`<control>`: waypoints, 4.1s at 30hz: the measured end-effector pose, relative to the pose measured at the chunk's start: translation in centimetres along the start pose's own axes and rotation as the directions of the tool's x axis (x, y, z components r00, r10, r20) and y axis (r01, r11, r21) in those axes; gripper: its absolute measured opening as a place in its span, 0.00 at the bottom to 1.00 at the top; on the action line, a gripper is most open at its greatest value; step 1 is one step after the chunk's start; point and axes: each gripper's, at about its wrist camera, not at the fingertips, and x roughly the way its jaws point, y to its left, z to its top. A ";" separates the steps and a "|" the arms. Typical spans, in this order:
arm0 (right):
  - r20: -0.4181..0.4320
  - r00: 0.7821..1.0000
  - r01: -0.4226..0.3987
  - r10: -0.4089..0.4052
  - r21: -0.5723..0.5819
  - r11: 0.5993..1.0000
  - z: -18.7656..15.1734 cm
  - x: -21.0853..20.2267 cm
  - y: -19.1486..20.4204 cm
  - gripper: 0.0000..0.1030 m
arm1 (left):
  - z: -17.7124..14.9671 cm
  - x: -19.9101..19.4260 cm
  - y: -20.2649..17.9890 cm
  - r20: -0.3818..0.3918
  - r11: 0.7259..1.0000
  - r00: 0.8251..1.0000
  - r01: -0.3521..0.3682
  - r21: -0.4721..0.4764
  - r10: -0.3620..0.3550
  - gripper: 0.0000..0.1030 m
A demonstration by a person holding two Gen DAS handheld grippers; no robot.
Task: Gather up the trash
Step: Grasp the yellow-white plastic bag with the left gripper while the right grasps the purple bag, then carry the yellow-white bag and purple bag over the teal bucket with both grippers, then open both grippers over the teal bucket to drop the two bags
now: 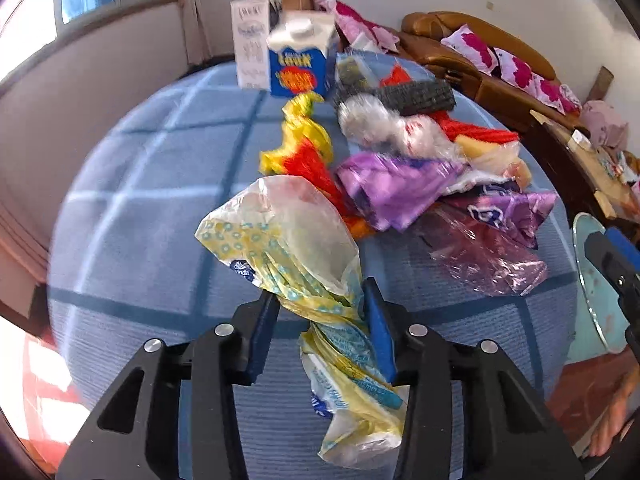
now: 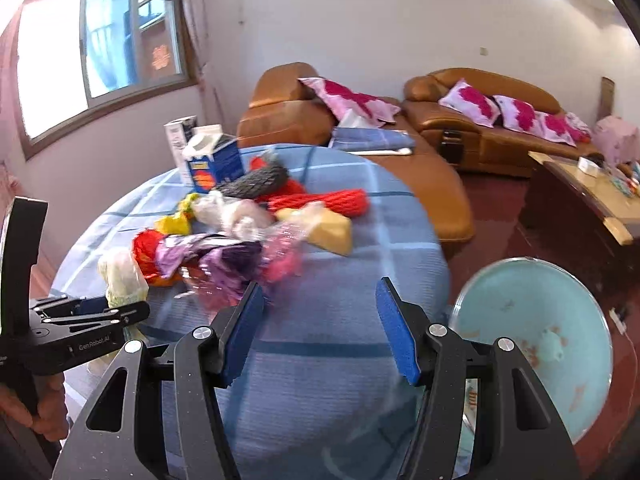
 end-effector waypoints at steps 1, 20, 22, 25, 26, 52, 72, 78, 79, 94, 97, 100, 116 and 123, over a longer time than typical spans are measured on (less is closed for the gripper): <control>0.003 1.000 -0.007 0.007 -0.001 1.000 0.2 0.0 0.3 0.57 | 0.1 -0.3 0.4 0.009 1.000 1.000 -0.003 0.002 0.003 0.41; -0.132 0.986 -0.098 0.102 0.034 0.995 2.8 8.1 4.9 0.62 | 4.1 -1.1 13.6 0.073 0.955 0.963 -0.244 -0.171 0.259 0.42; -0.144 0.984 -0.100 0.103 0.034 0.994 2.5 8.5 5.1 0.51 | 4.1 -0.7 14.0 0.068 0.953 0.963 -0.247 -0.176 0.262 0.42; -0.125 0.986 -0.106 0.107 0.013 0.994 2.4 8.4 5.6 0.40 | 3.9 -0.3 14.0 0.058 0.954 0.965 -0.241 -0.180 0.255 0.42; -0.118 0.987 -0.109 0.109 0.004 0.994 2.4 8.2 5.8 0.36 | 3.8 -0.1 14.0 0.053 0.955 0.967 -0.236 -0.182 0.249 0.42; 0.123 0.992 -0.004 -0.019 0.188 0.982 3.1 -3.3 -2.0 0.27 | 4.2 -2.9 4.0 0.137 0.993 0.984 -0.113 -0.025 0.115 0.43; -0.013 0.882 0.446 -0.472 0.347 0.825 -4.4 -8.1 -16.5 0.28 | 3.0 -4.1 -14.6 0.150 0.953 0.977 0.107 0.282 -0.154 0.43; -0.057 0.870 0.478 -0.489 0.335 0.812 -5.9 -7.6 -18.2 0.28 | 1.5 -3.8 -21.0 0.109 0.907 0.969 0.163 0.389 -0.221 0.43; -0.061 0.866 0.485 -0.496 0.336 0.807 -6.2 -7.6 -18.5 0.28 | 1.3 -3.7 -21.9 0.104 0.900 0.968 0.168 0.403 -0.227 0.43; -0.099 0.856 0.508 -0.508 0.344 0.790 -7.3 -6.9 -20.1 0.30 | -0.5 -1.3 -30.7 0.036 0.828 0.968 0.192 0.526 -0.247 0.44; -0.111 0.859 0.505 -0.500 0.347 0.790 -7.6 -6.5 -20.2 0.36 | -0.8 -0.5 -31.4 0.014 0.824 0.969 0.202 0.530 -0.247 0.46; -0.111 0.874 0.477 -0.473 0.378 0.794 -7.7 -6.8 -20.6 0.43 | -0.9 0.2 -32.0 0.002 0.817 0.971 0.200 0.540 -0.239 0.52; 0.026 0.860 0.459 -0.510 0.398 0.795 -6.7 -9.8 -18.9 0.75 | 1.0 -1.9 -27.6 0.100 0.879 0.979 0.112 0.463 -0.177 0.94; 0.061 0.865 0.444 -0.498 0.367 0.817 -5.8 -9.9 -16.6 0.83 | 1.5 -2.3 -23.9 0.098 0.914 0.986 0.090 0.395 -0.139 0.94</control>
